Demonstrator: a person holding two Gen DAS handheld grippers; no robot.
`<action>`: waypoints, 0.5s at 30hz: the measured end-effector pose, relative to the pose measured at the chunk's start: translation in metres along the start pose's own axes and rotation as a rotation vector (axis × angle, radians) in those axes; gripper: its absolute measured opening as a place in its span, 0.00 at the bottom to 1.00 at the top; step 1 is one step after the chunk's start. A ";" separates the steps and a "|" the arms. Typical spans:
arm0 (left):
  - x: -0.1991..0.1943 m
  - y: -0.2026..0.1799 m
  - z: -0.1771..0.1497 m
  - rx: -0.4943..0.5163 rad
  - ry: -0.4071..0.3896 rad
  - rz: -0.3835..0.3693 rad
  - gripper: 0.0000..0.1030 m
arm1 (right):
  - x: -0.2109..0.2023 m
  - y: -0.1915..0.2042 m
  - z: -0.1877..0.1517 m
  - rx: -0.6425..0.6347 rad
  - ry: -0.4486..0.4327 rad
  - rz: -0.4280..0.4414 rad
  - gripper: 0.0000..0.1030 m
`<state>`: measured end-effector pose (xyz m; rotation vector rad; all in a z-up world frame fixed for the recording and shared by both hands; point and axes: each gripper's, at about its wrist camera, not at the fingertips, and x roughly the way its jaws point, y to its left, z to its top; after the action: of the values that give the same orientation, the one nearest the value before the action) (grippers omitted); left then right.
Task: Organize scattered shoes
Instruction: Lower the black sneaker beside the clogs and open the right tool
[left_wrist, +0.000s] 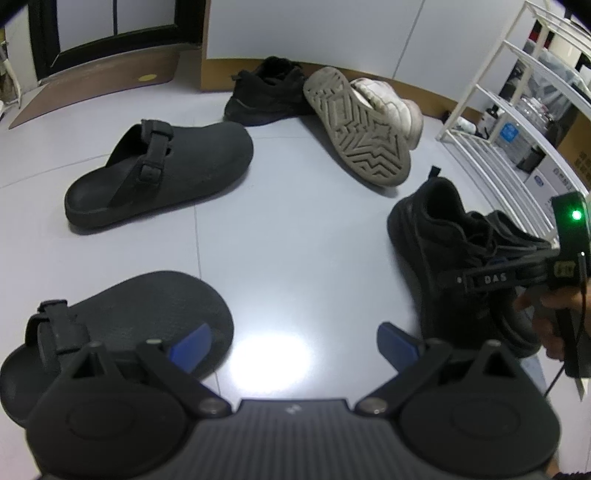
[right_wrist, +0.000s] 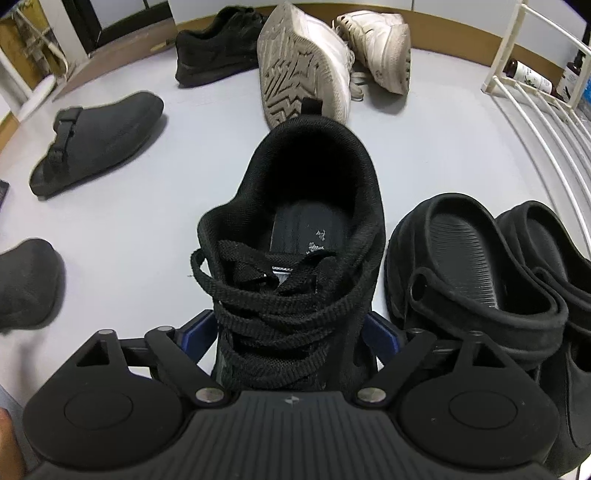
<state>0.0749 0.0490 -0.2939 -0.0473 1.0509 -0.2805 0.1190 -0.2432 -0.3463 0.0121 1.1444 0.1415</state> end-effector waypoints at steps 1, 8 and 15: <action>0.001 0.001 -0.001 -0.002 0.002 0.004 0.92 | 0.002 0.002 -0.001 -0.015 -0.003 -0.009 0.89; 0.002 0.013 -0.003 -0.036 0.001 0.032 0.90 | 0.002 -0.006 -0.008 0.024 -0.021 -0.002 0.87; 0.004 0.021 -0.006 -0.063 0.025 0.038 0.87 | -0.006 -0.002 -0.008 0.031 -0.011 -0.030 0.86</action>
<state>0.0764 0.0690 -0.3043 -0.0802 1.0845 -0.2142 0.1096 -0.2463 -0.3446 0.0234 1.1348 0.0965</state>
